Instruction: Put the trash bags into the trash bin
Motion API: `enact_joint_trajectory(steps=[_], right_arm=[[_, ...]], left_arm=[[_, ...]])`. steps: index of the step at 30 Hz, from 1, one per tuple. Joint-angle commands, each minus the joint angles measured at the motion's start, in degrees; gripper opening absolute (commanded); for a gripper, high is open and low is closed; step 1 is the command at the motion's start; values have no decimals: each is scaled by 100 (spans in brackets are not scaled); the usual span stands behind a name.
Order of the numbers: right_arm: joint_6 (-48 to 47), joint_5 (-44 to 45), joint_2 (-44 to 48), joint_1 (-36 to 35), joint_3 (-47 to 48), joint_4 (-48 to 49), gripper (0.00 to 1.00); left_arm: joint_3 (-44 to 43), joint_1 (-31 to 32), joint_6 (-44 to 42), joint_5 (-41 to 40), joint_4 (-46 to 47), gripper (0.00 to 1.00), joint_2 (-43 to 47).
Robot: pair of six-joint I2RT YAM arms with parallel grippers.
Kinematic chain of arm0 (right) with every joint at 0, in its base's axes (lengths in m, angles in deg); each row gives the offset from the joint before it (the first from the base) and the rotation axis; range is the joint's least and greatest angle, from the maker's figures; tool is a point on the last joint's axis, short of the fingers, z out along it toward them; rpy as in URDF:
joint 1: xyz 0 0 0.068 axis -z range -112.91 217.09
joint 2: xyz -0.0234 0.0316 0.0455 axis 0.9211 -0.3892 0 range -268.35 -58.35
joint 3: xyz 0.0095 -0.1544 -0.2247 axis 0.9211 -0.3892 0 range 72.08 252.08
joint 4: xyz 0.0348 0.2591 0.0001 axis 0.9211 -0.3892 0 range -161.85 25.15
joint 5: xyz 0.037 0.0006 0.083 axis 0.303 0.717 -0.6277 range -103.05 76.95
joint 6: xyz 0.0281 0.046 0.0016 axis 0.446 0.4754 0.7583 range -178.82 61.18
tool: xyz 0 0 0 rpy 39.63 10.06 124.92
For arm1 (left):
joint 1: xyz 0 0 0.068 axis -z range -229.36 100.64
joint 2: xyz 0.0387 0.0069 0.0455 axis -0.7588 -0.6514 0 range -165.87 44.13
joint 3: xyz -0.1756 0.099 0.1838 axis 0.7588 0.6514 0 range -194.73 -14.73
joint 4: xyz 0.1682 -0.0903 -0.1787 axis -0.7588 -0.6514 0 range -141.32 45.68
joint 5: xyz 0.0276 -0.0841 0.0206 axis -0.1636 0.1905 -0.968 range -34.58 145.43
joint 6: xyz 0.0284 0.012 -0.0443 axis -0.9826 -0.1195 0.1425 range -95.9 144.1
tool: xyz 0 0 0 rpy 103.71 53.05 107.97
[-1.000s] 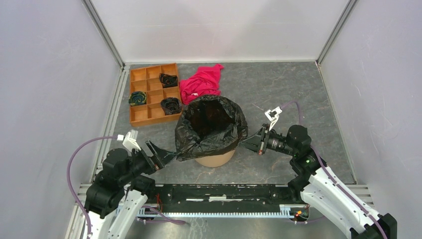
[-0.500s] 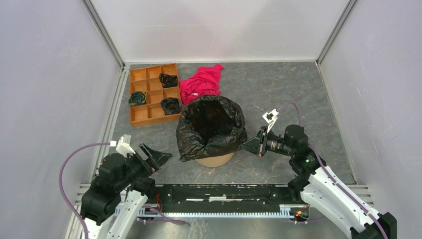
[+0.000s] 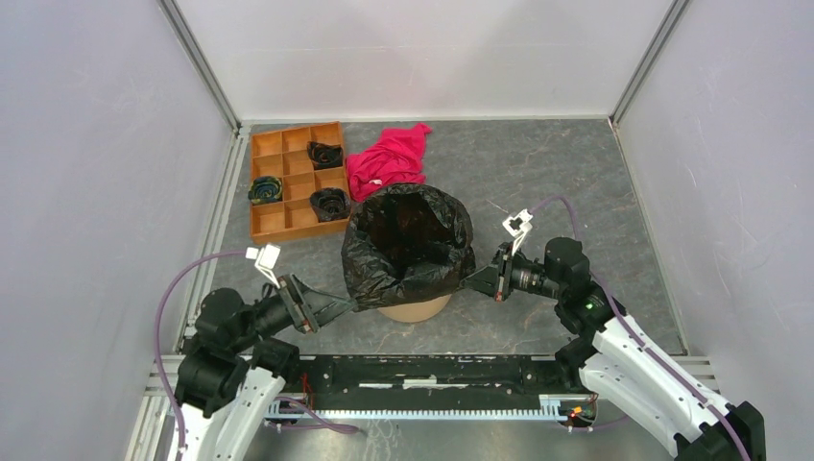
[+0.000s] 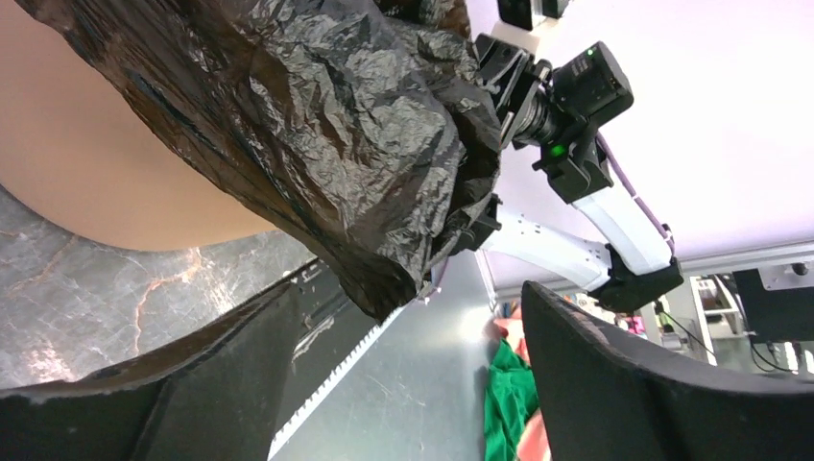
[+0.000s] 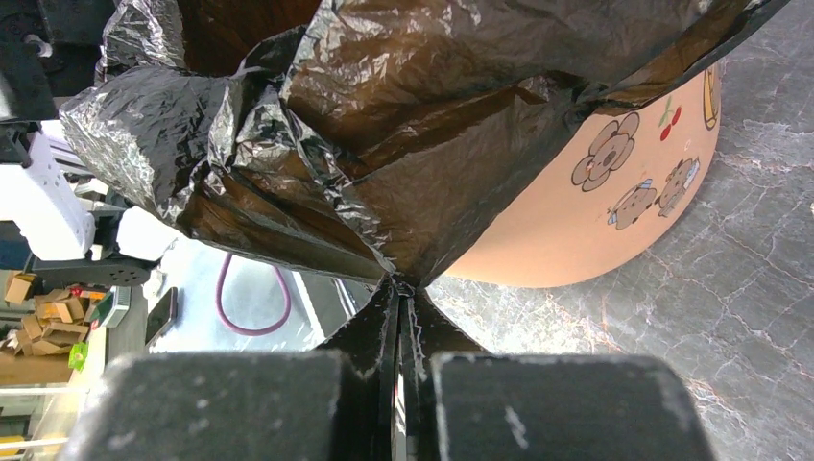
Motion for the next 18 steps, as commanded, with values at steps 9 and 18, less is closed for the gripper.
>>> enact_joint_trajectory(steps=[9,18], right_arm=[[-42,48,32,-81,218,150,0],[-204,190,-36,-151,70,143,0]], left_arm=[[837,-35,252,574,970,40,-342],[1308,-31,316,27,321,2,-359]])
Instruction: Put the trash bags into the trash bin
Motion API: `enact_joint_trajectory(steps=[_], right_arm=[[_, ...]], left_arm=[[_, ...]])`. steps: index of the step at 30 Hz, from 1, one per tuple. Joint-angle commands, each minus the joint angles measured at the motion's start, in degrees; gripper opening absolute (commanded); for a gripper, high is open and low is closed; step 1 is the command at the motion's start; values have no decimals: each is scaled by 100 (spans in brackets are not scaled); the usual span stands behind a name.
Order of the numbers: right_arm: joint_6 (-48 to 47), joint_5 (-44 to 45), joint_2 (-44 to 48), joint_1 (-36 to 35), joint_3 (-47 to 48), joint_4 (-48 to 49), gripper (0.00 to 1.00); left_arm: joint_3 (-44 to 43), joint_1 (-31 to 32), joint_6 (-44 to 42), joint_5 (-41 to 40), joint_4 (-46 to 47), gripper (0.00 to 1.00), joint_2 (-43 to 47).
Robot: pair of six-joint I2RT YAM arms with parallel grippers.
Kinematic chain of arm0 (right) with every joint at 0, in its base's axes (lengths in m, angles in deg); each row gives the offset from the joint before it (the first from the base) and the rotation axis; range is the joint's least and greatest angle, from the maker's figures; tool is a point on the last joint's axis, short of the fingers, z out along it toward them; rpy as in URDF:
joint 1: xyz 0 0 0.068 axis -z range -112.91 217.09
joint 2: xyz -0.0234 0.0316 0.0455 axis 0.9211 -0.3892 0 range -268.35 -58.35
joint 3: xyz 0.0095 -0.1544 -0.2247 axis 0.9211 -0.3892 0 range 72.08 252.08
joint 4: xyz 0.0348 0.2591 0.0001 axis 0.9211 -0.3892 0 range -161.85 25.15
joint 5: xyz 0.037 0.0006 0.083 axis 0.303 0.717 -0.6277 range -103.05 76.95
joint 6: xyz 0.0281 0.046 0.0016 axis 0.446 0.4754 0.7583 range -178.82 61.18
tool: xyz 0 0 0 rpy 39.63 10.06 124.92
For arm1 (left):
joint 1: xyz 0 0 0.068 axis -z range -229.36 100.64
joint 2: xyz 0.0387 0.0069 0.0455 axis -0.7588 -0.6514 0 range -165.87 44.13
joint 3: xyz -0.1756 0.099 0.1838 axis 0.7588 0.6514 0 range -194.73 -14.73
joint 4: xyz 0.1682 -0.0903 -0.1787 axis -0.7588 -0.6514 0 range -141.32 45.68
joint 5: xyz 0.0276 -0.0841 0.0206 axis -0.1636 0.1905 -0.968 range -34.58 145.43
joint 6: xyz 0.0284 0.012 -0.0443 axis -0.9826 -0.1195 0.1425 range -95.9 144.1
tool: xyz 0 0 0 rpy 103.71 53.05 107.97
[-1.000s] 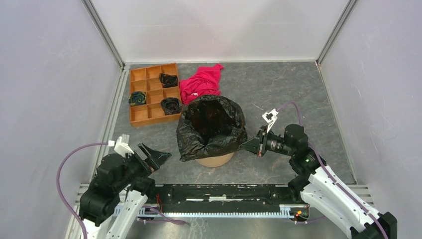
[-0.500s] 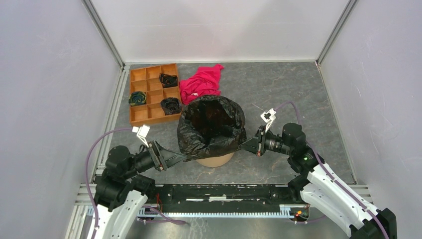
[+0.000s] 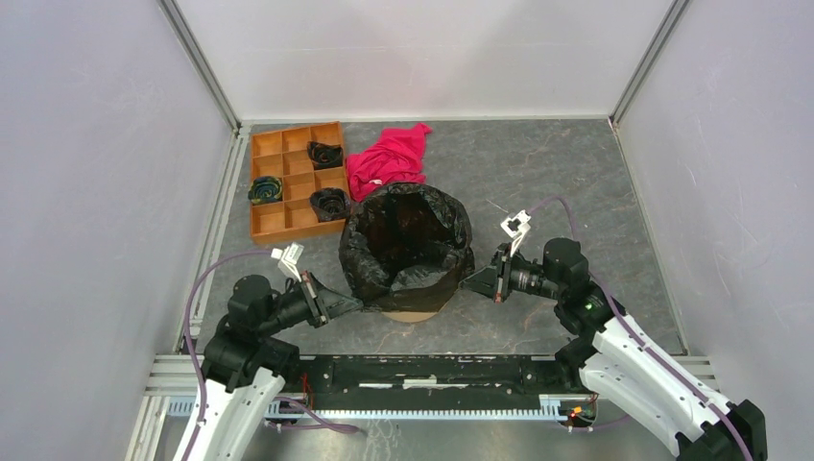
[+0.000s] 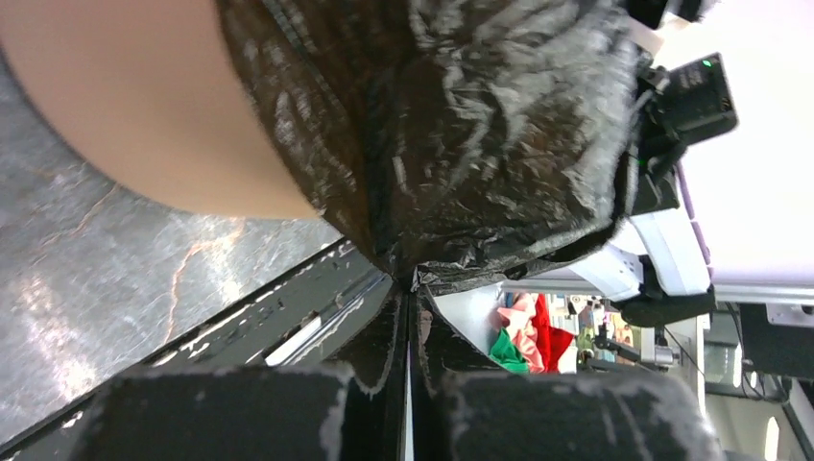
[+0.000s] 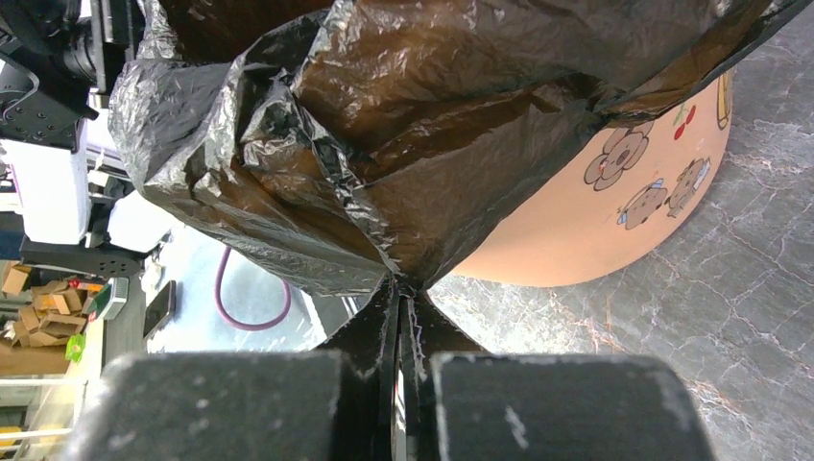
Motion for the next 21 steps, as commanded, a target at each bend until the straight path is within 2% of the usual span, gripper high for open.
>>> enact_joint_trajectory(steps=[1,5,9,15,18,21], right_arm=[[-205,198,-47,-72,44,139,0],[-279,227,-146,-97,-47,147,0],[-437,359,-291,-118,-100,148,0],[-833,724,-523,-143,-300,103,1],[-1019,884,-538,-141,-243,-157,7],[-1373,1413,-245,-141,37,-753,20]], left_arm=[[149,-31,48,-443,-502,2,-48],[421,-31,101,-728,-617,2,-312],[594,-31,220,-907,-63,2,-564],[845,-35,210,-1349,281,2,-1200],[806,-32,195,-1413,438,2,-1438],[587,-31,71,-1516,328,4,-1501]])
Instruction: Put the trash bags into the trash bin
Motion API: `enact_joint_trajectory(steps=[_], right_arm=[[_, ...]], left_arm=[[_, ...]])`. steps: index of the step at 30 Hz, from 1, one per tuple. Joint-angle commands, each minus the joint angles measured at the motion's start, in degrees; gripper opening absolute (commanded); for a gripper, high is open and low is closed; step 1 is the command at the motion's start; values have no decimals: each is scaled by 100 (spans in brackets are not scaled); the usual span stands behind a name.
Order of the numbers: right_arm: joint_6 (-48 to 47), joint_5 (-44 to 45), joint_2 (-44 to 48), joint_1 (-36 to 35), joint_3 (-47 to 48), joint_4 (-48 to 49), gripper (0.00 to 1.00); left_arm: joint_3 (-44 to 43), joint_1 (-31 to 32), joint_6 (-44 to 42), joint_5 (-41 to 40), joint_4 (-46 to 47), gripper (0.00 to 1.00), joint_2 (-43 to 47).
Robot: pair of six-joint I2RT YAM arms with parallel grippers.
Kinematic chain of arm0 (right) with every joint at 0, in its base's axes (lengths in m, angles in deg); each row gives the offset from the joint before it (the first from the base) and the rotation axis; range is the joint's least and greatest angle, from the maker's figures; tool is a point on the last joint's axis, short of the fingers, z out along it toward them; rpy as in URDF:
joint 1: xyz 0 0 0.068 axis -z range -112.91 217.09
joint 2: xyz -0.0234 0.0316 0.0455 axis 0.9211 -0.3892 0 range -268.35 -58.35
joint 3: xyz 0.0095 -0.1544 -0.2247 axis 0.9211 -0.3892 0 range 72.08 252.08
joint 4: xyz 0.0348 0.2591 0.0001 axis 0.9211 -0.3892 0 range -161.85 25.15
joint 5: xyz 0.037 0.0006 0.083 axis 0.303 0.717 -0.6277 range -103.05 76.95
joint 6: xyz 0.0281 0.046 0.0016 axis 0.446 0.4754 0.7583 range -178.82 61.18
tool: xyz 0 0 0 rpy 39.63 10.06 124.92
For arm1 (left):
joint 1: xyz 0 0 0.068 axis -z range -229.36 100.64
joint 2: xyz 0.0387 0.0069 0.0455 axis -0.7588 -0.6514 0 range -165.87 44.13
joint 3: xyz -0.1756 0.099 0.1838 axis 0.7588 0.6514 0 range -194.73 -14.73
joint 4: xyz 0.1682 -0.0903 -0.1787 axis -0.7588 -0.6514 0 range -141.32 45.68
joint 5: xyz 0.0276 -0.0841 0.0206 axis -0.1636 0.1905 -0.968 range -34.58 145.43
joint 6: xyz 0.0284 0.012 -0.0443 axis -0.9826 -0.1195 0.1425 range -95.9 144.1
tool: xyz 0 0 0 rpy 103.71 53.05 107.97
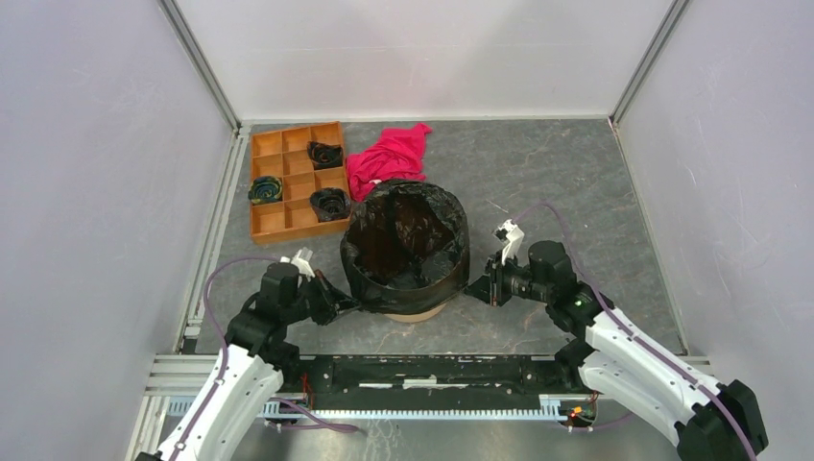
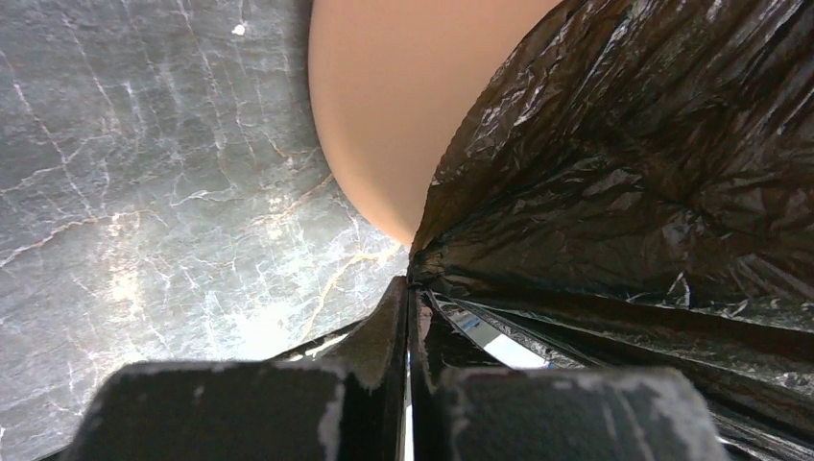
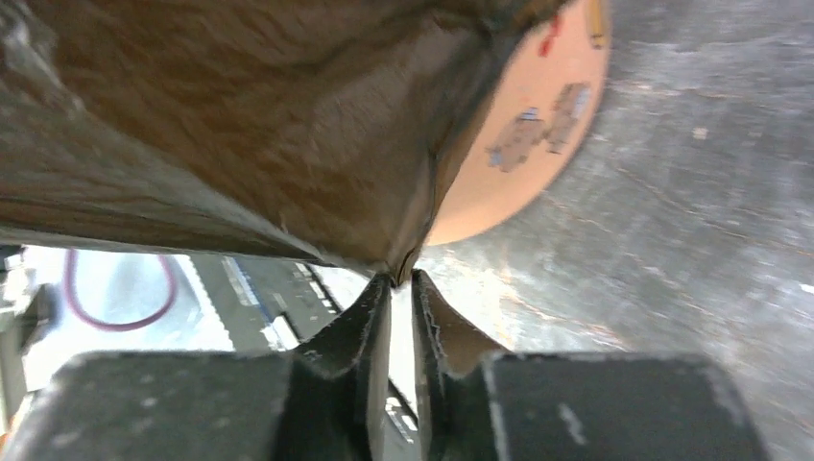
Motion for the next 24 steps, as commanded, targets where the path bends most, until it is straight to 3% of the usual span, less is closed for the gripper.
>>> enact_joint_trajectory(steps=[1,7,9,14,19,24], right_arm=[[-797,1062,420,0,414,-749,25],[-1481,2892,846,6,1082,-2163,51],[-1455,3230,935,3,1192,-2168,59],[-1598,3481,487,36,1583,-1574,74],[-1878,2543,-508,507,1926,-440,79],[-2067,1847,-1301,546,2075,369,86]], left_arm=[[-275,-33,-16,-332,197,6,-52],[-242,-31,136,-374,10,21,213],[-300,-31,177,-379,-37,33,291],[-617,-31,150,-378,-260,50,301],[-1340,-31,-217,-829,-1012,64,343],[-1827,-33,-556,-1431,-1482,73,384]])
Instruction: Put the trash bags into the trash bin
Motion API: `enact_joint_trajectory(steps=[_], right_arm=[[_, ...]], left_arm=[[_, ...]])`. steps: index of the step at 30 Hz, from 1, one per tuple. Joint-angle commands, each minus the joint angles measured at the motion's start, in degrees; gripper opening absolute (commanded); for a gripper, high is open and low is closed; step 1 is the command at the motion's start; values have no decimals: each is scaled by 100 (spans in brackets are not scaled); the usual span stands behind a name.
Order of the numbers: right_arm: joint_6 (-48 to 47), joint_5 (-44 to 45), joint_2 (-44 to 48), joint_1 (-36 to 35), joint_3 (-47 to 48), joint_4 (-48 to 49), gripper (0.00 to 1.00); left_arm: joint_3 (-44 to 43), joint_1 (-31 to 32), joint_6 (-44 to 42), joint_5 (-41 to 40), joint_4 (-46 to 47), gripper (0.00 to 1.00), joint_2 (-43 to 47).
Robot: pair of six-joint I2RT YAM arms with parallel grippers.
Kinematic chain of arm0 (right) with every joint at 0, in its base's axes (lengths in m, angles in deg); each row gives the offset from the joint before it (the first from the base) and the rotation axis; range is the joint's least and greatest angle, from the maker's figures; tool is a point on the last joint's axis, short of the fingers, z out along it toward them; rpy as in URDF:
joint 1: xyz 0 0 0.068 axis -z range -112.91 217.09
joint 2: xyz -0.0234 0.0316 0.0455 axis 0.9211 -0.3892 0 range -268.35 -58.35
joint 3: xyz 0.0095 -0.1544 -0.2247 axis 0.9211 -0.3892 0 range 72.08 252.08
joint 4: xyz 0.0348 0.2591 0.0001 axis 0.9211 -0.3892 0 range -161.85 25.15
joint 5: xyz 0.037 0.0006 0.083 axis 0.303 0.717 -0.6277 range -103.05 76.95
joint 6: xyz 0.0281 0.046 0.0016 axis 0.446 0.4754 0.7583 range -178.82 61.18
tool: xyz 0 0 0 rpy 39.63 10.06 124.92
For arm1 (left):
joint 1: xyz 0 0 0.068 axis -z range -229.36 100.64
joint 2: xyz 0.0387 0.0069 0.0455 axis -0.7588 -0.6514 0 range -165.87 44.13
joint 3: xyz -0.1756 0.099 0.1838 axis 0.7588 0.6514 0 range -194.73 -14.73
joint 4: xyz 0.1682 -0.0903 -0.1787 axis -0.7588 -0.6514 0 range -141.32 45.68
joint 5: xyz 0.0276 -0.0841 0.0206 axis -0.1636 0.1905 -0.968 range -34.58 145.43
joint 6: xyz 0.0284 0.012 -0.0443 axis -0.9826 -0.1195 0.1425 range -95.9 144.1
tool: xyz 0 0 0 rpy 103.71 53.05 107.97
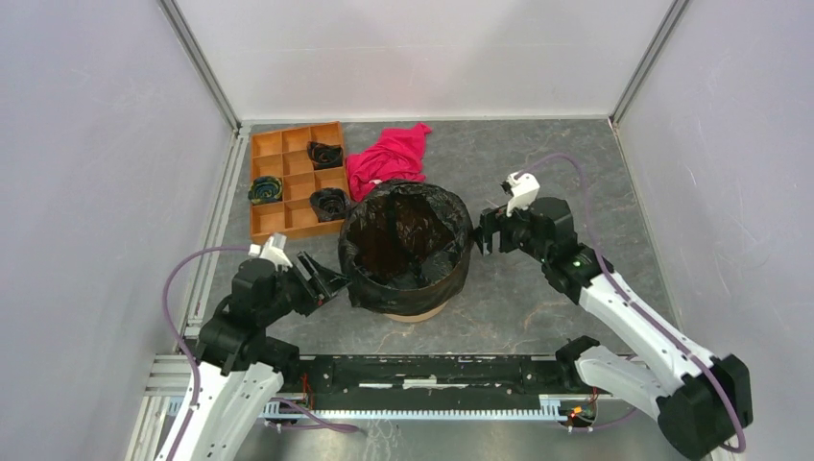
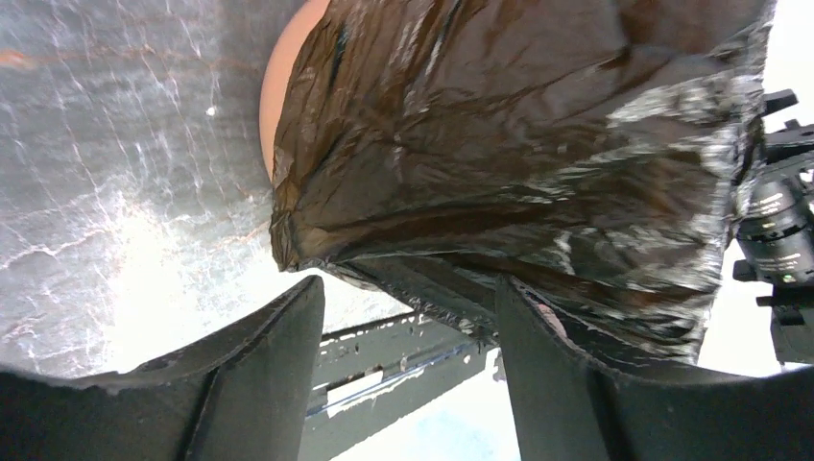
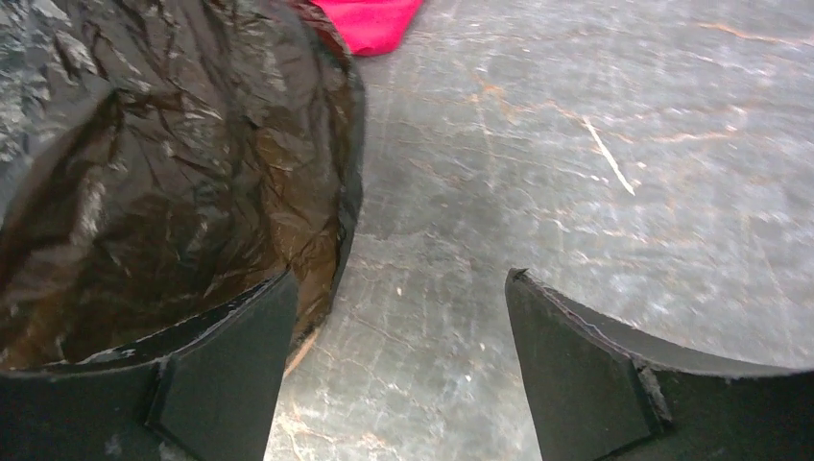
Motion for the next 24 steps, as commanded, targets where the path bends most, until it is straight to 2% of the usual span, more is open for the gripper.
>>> enact_joint_trajectory(steps=[1,3,8,13,16,19,21,24], right_arm=[[-212,-1098,-483,8,204,1421,87],[-37,-1573,-622,-20,-51,1913,85],[245,-1824,-843,-217,-718,2630,71],[787,-2073,-1271,-349,-1308,3457,65],[1132,-2091,-1487,-396,-1525,3807,65],[1145,-1916,-1636,-392,-1408,3447,64],[853,-1598,-1604,-394,-1131,2716,65],[319,-258,-1357,-388,-550,1163,67]], left_arm=[[-351,-35,-455,-579,-315,73,10],[-262,-31,-500,-454,23,68,-108],[-468,-31,-1009,-258,726,55,-989],[-645,-31,-1381,-274,780,46,-1477],[-504,-31,-1239,-174,939,46,-1387],[-440,-31,-1140,-178,949,47,-1266],[-501,-31,-1163,-237,835,49,-1183],[-761,-31,-1306,-540,440,58,-1058]])
